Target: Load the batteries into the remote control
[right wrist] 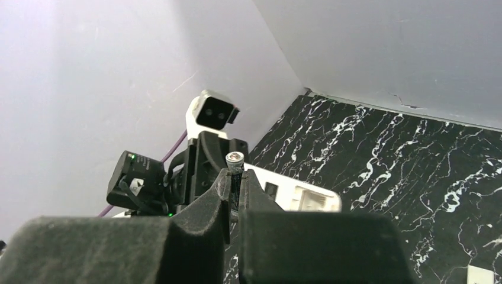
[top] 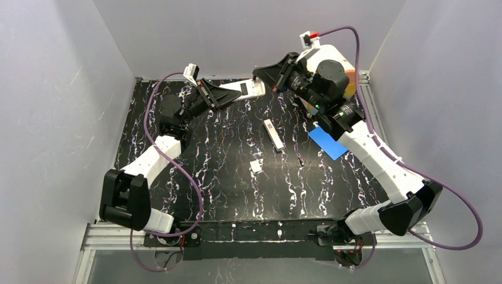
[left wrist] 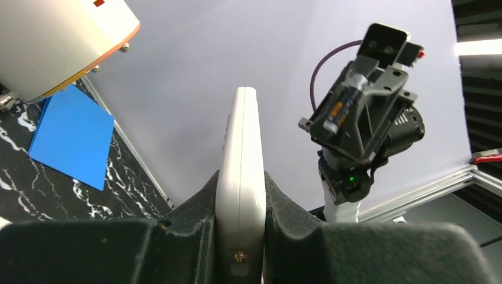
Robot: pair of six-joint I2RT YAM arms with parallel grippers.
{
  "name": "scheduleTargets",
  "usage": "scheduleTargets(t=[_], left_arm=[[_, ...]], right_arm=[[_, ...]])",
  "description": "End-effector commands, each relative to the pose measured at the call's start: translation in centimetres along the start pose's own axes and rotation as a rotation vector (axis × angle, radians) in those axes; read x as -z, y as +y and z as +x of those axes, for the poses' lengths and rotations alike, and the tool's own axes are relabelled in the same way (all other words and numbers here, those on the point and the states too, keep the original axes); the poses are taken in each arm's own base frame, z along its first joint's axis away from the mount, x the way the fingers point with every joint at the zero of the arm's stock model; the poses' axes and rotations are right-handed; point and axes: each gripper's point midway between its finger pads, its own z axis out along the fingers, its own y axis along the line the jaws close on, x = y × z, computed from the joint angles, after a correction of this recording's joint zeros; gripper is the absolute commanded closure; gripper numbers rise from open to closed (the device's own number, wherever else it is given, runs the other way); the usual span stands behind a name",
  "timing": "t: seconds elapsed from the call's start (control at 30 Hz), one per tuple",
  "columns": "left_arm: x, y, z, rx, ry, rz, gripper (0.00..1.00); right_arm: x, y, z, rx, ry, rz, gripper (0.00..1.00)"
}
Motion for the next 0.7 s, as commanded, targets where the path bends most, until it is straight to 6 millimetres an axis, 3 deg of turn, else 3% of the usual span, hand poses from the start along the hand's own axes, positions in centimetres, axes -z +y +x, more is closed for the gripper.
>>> scheduleTargets(t=[0.0,0.4,0.67], left_arm=[[-0.2,-2.6,-0.4,-0.020,-0.017,0.098,1.00],[-0.1,-1.4,0.0,-0.018,-0.018,0.082,1.00],[-0.3,-1.6,-0.3,-0.018,-0.020,0.098,1.00]], right_arm=[[-0.7,1.3,0.3,0.111,0.022,0.034,0.90],[-0.1,-0.8,0.5,0.238,0.038,0.187,0.90],[-0.4,-2.1,2.5,0.264,0.110,0.213,0.89]])
